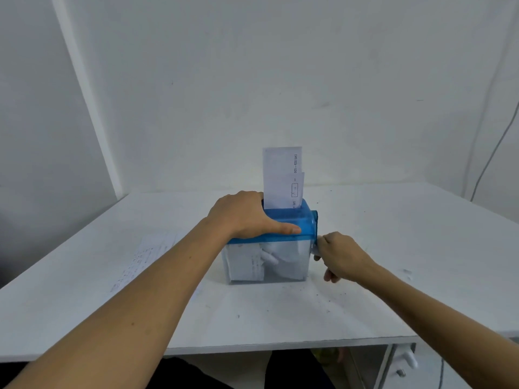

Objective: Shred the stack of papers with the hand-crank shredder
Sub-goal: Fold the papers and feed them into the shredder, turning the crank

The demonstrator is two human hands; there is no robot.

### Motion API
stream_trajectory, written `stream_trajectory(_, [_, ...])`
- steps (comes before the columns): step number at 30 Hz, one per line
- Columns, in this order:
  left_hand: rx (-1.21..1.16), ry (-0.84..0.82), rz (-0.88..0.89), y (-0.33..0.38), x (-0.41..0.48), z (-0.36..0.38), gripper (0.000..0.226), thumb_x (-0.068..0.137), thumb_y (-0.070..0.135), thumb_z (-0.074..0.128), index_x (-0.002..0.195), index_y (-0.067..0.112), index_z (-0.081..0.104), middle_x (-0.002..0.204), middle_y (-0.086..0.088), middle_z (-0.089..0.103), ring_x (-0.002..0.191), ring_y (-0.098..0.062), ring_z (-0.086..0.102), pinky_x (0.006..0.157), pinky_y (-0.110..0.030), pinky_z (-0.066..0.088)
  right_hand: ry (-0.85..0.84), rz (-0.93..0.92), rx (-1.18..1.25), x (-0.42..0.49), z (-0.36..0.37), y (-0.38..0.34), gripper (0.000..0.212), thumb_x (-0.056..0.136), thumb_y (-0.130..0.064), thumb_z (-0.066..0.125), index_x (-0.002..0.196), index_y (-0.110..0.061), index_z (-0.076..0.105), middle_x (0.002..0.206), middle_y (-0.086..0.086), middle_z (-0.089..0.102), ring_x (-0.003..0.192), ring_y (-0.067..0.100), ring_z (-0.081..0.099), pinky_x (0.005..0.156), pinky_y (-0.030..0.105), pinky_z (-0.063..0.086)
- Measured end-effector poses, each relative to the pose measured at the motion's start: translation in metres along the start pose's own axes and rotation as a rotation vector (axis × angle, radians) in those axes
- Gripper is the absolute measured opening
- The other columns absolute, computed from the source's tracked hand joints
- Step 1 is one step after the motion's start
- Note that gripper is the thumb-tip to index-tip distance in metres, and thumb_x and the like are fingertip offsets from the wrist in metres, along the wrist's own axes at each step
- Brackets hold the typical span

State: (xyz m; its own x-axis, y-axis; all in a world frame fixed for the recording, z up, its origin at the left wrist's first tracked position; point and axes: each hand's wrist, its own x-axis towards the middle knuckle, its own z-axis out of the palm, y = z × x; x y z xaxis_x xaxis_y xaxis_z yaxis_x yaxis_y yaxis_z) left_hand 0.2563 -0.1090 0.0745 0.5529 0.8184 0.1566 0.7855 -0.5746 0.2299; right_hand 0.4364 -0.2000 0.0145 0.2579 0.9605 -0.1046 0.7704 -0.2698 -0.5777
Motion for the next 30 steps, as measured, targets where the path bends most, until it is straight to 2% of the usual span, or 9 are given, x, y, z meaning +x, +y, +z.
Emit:
stream_trajectory(4, [0.006, -0.002, 0.0, 0.0, 0.002, -0.004, 0.094, 0.057, 0.096, 0.058, 0.135, 0.043, 0.051, 0.118, 0.015, 0.065, 0.095, -0.014, 0.062, 0.08, -0.033, 0.056, 0.072, -0.023, 0.193, -0.031, -0.034, -0.013, 0.031, 0.101, -0.021, 0.048, 0.079, -0.002, 0.059, 0.069, 0.006, 0.061, 0.059, 0.029, 0.072, 0.054, 0.032, 0.054])
stream_trajectory(7, [-0.012, -0.024, 0.02, 0.003, 0.001, -0.004, 0.09, 0.06, 0.093, 0.06, 0.135, 0.045, 0.051, 0.116, 0.015, 0.064, 0.094, -0.014, 0.062, 0.079, -0.032, 0.055, 0.021, -0.089, 0.288, -0.038, -0.062, -0.02, 0.037, 0.098, -0.032, 0.053, 0.072, -0.006, 0.055, 0.063, 0.007, 0.057, 0.064, 0.032, 0.073, 0.061, 0.035, 0.056])
stream_trajectory(11, [-0.025, 0.002, 0.031, 0.0, 0.003, -0.001, 0.09, 0.06, 0.092, 0.061, 0.137, 0.047, 0.049, 0.123, 0.015, 0.065, 0.096, -0.014, 0.061, 0.078, -0.03, 0.052, 0.005, -0.188, 0.32, -0.019, -0.084, -0.031, 0.038, 0.091, -0.035, 0.069, 0.069, -0.006, 0.059, 0.058, 0.004, 0.057, 0.067, 0.024, 0.073, 0.07, 0.041, 0.063])
stream_trajectory(14, [-0.037, 0.004, 0.033, -0.001, 0.004, -0.001, 0.091, 0.06, 0.092, 0.061, 0.137, 0.046, 0.049, 0.123, 0.015, 0.065, 0.095, -0.014, 0.061, 0.078, -0.03, 0.051, 0.13, -0.202, 0.339, 0.005, -0.09, -0.037, 0.044, 0.092, -0.042, 0.068, 0.07, -0.004, 0.061, 0.057, 0.004, 0.062, 0.062, 0.02, 0.07, 0.064, 0.037, 0.062])
stream_trajectory(17, [-0.028, 0.006, 0.042, -0.003, 0.005, -0.001, 0.089, 0.061, 0.092, 0.061, 0.136, 0.045, 0.05, 0.12, 0.015, 0.065, 0.093, -0.013, 0.06, 0.076, -0.03, 0.051, 0.356, -0.285, 0.156, 0.032, -0.088, -0.04, 0.044, 0.092, -0.045, 0.065, 0.071, -0.006, 0.064, 0.063, 0.005, 0.067, 0.059, 0.02, 0.069, 0.056, 0.033, 0.06])
stream_trajectory(20, [-0.038, 0.005, 0.045, -0.003, 0.006, 0.001, 0.088, 0.059, 0.094, 0.058, 0.133, 0.047, 0.05, 0.112, 0.018, 0.064, 0.087, -0.008, 0.06, 0.075, -0.029, 0.051, 0.501, -0.348, 0.02, 0.054, -0.08, -0.04, 0.032, 0.093, -0.045, 0.059, 0.084, -0.015, 0.059, 0.081, -0.001, 0.066, 0.069, 0.021, 0.064, 0.061, 0.037, 0.054])
stream_trajectory(22, [-0.04, 0.014, 0.051, -0.004, 0.006, 0.001, 0.085, 0.058, 0.096, 0.058, 0.128, 0.049, 0.052, 0.106, 0.02, 0.064, 0.084, -0.003, 0.058, 0.072, -0.027, 0.05, 0.55, -0.346, -0.025, 0.068, -0.071, -0.038, 0.027, 0.094, -0.042, 0.057, 0.083, -0.017, 0.057, 0.08, -0.004, 0.065, 0.069, 0.02, 0.058, 0.061, 0.035, 0.048])
stream_trajectory(27, [-0.037, 0.036, 0.055, -0.005, 0.006, 0.002, 0.076, 0.058, 0.095, 0.058, 0.12, 0.05, 0.054, 0.098, 0.023, 0.061, 0.083, 0.0, 0.056, 0.069, -0.026, 0.045, 0.441, -0.2, 0.144, 0.087, -0.038, -0.019, 0.047, 0.098, -0.028, 0.057, 0.056, -0.014, 0.04, 0.052, -0.004, 0.047, 0.049, 0.014, 0.039, 0.05, 0.025, 0.034])
stream_trajectory(30, [-0.022, 0.056, 0.054, -0.005, 0.006, 0.003, 0.076, 0.059, 0.095, 0.057, 0.118, 0.047, 0.058, 0.1, 0.021, 0.065, 0.083, 0.0, 0.057, 0.071, -0.027, 0.046, 0.347, -0.125, 0.138, 0.078, -0.015, -0.007, 0.041, 0.098, -0.009, 0.056, 0.059, -0.011, 0.047, 0.054, -0.002, 0.049, 0.045, 0.009, 0.045, 0.037, 0.013, 0.034])
